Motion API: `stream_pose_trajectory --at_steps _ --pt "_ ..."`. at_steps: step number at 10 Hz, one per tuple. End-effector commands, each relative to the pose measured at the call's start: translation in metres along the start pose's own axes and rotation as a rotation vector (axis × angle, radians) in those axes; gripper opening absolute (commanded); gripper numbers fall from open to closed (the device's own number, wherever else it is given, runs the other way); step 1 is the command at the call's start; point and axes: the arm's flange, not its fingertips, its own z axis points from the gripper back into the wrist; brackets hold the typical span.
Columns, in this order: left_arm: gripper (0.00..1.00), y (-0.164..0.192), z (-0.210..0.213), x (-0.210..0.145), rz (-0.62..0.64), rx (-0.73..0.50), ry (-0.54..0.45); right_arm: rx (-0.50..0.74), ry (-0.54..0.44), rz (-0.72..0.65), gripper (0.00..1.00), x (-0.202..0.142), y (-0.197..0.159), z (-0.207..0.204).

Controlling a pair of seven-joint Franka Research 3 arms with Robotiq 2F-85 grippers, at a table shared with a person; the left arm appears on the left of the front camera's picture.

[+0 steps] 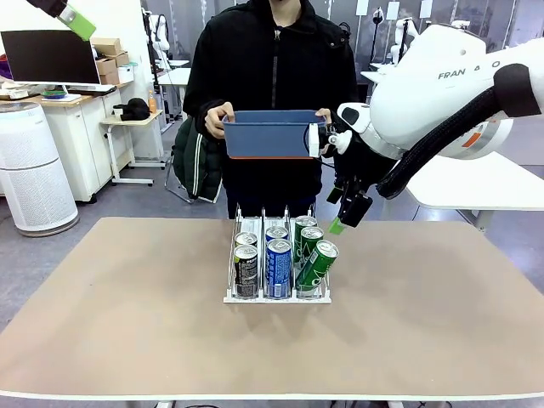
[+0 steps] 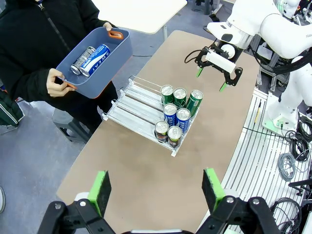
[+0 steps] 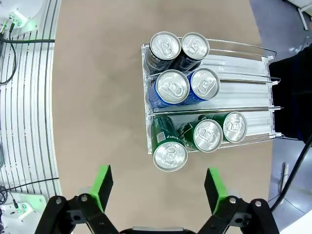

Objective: Fill the beverage cans into the dispenser.
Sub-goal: Place the picked Sprite in the line of the Automatic Can Dispenser with the same cans, then pick up the Pepsi coke handed by the human.

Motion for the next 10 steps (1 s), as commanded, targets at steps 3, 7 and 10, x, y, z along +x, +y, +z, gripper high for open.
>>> stream_pose_trajectory --at_steps 3,7,10 --pt "1.0 0.0007 -0.0004 -0.0013 0.001 0.006 0.003 0.003 0.0 0.012 1.0 -0.0003 -0.0007 -0.0019" --pt "1.0 0.0007 -0.0004 -0.0013 0.001 0.006 0.003 0.003 0.0 0.012 1.0 -0.0003 -0.0007 -0.0019" --pt "1.0 0.0007 -0.0004 -0.0013 0.001 0.006 0.003 0.003 0.0 0.012 1.0 -0.0003 -0.0007 -0.0019"
